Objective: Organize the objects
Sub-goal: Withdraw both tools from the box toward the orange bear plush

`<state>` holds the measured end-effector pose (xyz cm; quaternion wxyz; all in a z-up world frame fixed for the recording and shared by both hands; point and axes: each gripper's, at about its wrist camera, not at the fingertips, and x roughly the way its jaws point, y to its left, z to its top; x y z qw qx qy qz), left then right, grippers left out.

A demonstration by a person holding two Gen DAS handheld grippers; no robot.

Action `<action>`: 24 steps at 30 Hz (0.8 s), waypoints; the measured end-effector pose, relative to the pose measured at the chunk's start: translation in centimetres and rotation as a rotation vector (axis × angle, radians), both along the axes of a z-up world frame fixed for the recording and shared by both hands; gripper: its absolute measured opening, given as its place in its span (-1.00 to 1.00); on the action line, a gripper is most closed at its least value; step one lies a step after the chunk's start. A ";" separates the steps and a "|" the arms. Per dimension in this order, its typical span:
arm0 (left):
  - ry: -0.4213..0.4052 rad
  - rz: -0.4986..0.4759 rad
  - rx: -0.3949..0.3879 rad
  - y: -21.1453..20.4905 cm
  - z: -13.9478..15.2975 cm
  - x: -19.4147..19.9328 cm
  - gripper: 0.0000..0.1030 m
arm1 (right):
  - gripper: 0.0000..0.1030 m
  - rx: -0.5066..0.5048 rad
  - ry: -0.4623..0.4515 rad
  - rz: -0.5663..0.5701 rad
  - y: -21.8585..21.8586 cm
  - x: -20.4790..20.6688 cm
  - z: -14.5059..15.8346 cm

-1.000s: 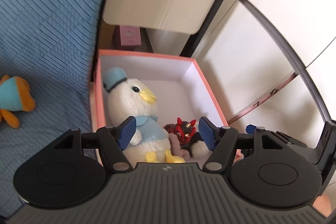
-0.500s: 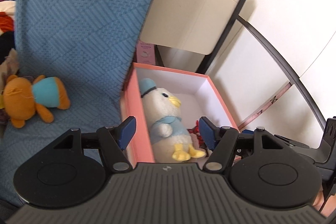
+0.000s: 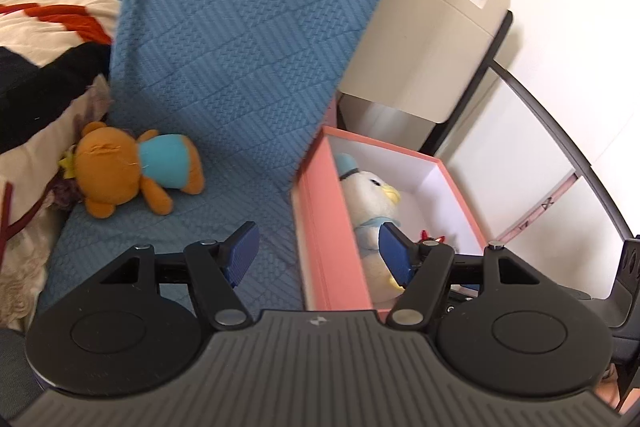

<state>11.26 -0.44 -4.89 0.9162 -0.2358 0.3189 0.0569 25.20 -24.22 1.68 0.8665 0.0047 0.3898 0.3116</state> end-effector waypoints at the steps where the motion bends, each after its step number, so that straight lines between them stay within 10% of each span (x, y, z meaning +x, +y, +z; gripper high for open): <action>1: 0.001 0.008 0.002 0.3 -0.1 -0.3 0.39 | 0.75 -0.001 0.003 0.004 0.3 -0.2 -0.1; 24: 0.097 0.285 0.057 11.4 -15.1 0.7 0.39 | 0.75 -0.175 -0.076 0.270 13.7 4.0 -5.0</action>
